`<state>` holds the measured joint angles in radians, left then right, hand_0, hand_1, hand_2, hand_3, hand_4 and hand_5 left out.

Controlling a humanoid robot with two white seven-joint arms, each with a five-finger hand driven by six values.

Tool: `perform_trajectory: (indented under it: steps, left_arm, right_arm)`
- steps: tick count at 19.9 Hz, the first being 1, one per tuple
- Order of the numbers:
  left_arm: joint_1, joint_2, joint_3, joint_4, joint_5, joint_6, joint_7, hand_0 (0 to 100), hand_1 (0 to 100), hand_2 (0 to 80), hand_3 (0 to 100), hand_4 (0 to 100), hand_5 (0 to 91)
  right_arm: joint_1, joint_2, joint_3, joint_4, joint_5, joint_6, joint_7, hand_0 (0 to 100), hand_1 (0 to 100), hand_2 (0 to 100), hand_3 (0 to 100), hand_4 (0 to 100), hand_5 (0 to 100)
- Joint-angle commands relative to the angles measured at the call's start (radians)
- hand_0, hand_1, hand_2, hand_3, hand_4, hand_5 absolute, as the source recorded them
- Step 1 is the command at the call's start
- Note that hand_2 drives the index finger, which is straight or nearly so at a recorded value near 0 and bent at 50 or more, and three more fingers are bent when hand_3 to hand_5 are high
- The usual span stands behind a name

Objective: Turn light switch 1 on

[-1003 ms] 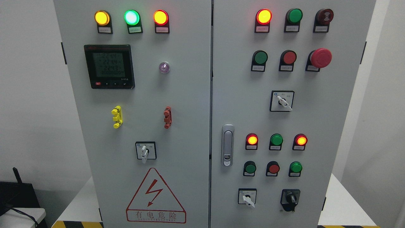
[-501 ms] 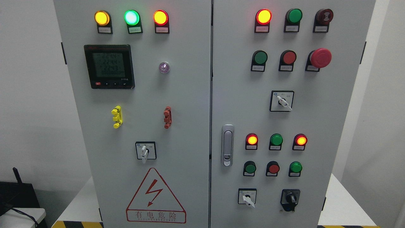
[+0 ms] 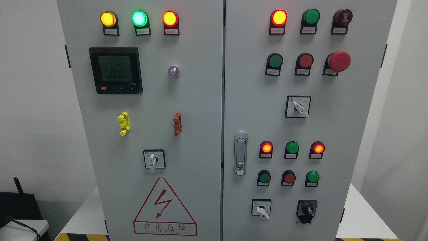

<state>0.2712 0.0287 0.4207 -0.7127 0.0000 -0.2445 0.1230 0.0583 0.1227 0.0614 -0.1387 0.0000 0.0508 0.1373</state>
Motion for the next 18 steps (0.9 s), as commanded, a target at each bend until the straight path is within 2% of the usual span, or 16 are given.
perform_trajectory:
  steps: [1, 7, 10, 13, 16, 18]
  left_arm:
    - [-0.009, 0.000, 0.144, -0.333, 0.009, -0.146, 0.053, 44, 7, 0.0, 20, 27, 0.0]
    - [-0.035, 0.010, 0.179, -0.558, 0.011, -0.154, 0.052, 47, 6, 5.5, 25, 31, 0.1]
    - [-0.044, 0.013, 0.181, -0.715, 0.015, -0.147, 0.027, 49, 5, 8.4, 28, 34, 2.9]
    - [-0.066, 0.017, 0.179, -0.842, 0.017, -0.145, -0.022, 51, 4, 11.4, 31, 36, 4.5]
    - [-0.081, 0.017, 0.165, -0.927, 0.011, -0.142, -0.025, 50, 4, 12.5, 33, 39, 7.0]
    - [-0.102, 0.016, 0.153, -0.990, 0.011, -0.142, -0.025, 50, 4, 17.1, 35, 42, 9.5]
  right_arm:
    - [0.000, 0.000, 0.000, 0.001, -0.018, 0.000, -0.001, 12, 39, 0, 0, 0, 0]
    - [0.000, 0.000, 0.000, -0.001, -0.018, 0.000, -0.001, 12, 39, 0, 0, 0, 0]
    - [0.000, 0.000, 0.000, -0.001, -0.018, 0.000, 0.001, 12, 39, 0, 0, 0, 0]
    - [0.000, 0.000, 0.000, 0.001, -0.018, 0.000, -0.001, 12, 39, 0, 0, 0, 0]
    - [0.000, 0.000, 0.000, 0.001, -0.017, 0.000, -0.001, 12, 39, 0, 0, 0, 0]
    - [0.000, 0.000, 0.000, -0.001, -0.018, 0.000, 0.001, 12, 39, 0, 0, 0, 0]
